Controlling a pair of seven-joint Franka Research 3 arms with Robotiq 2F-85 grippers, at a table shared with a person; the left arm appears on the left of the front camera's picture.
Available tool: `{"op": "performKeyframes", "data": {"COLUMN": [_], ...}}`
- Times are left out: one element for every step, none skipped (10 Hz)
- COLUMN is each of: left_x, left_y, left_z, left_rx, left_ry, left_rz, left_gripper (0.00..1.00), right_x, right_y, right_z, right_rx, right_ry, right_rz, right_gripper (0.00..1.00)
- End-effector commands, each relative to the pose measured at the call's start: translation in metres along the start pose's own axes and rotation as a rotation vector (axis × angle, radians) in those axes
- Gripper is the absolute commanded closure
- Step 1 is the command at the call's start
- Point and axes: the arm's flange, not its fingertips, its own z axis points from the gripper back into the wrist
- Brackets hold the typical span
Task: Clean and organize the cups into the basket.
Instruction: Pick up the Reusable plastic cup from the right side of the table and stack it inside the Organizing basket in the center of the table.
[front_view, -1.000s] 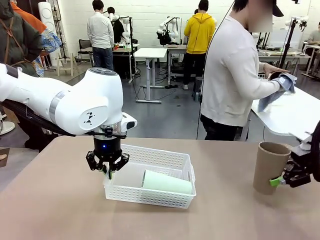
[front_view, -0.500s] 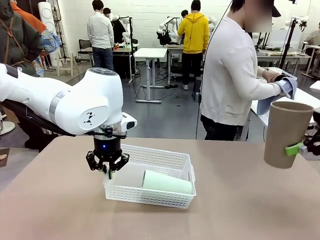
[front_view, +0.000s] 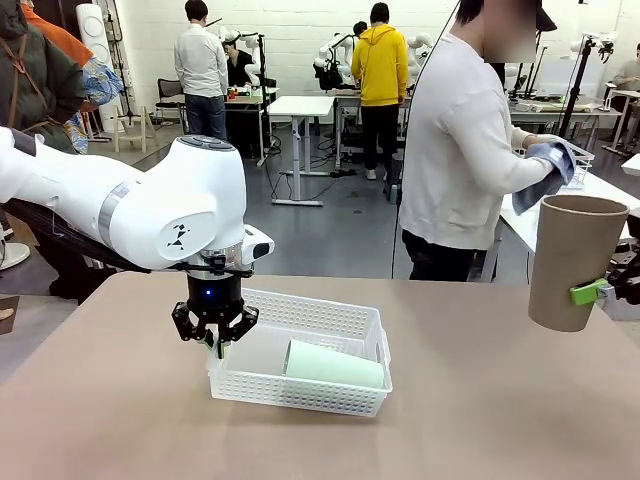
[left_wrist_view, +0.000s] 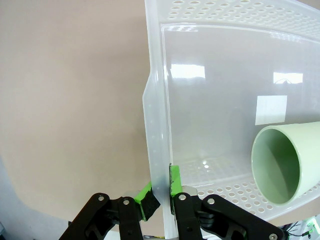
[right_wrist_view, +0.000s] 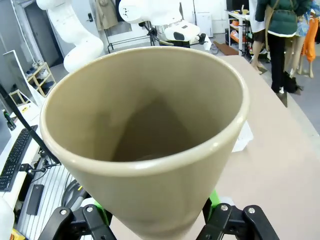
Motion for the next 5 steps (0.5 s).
{"op": "performKeyframes", "data": {"left_x": [-0.001, -0.001, -0.001, -0.001, -0.001], "left_y": [-0.003, -0.003, -0.003, -0.003, -0.003], "left_z": [0.002, 0.002, 0.002, 0.002, 0.002], "left_rx": [0.001, 0.001, 0.001, 0.001, 0.001], "left_ry": [-0.007, -0.007, -0.007, -0.007, -0.007], "left_rz": [0.022, 0.022, 0.022, 0.022, 0.022], "left_gripper": [1.0, 1.0, 1.0, 1.0, 1.0], "right_x": [0.0, 0.0, 0.0, 0.035, 0.068], "right_y": [0.001, 0.001, 0.0, 0.006, 0.008], "right_z": [-0.001, -0.001, 0.0, -0.023, -0.049], "right_rx": [0.008, 0.008, 0.0, -0.035, -0.033], "right_ry": [-0.002, -0.002, 0.0, 0.135, 0.258], "right_rz": [0.005, 0.005, 0.0, 0.012, 0.032], "right_gripper": [0.37, 0.37, 0.18, 0.18, 0.18]}}
